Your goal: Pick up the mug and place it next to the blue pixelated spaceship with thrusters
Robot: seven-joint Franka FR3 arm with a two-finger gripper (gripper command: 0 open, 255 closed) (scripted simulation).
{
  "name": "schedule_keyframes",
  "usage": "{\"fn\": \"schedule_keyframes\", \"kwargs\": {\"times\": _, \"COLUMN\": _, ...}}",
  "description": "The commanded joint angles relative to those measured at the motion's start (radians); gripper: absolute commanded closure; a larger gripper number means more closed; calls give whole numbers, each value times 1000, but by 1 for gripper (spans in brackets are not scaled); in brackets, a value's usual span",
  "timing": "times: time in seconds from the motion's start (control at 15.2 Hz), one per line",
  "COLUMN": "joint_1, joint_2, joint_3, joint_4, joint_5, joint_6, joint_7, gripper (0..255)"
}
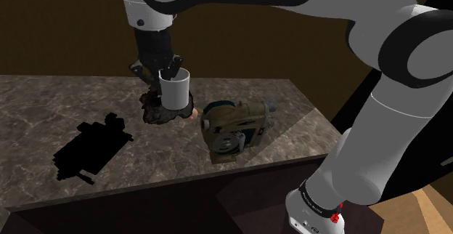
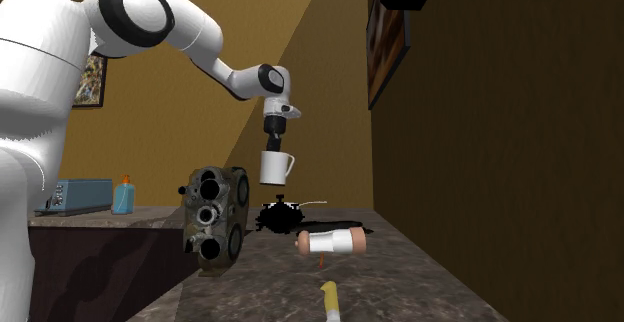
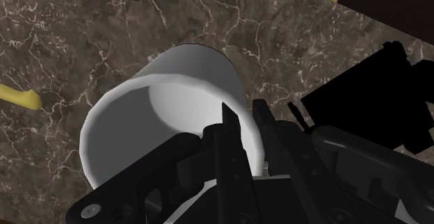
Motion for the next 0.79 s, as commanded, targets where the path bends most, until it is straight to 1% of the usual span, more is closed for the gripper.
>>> {"fn": "schedule_keyframes", "kwargs": {"times": 0.0, "joint_1": -1, "joint_2": -4, "joint_3": 0, "joint_4": -31, "joint_5": 1, "joint_6": 29, "joint_7": 0, "gripper": 255}}
{"fn": "schedule_keyframes", "kwargs": {"times": 0.73, "joint_1": -4, "joint_2": 6, "joint_3": -3, "joint_4": -168, "joint_5": -5, "joint_6": 174, "joint_7": 5, "gripper": 255}}
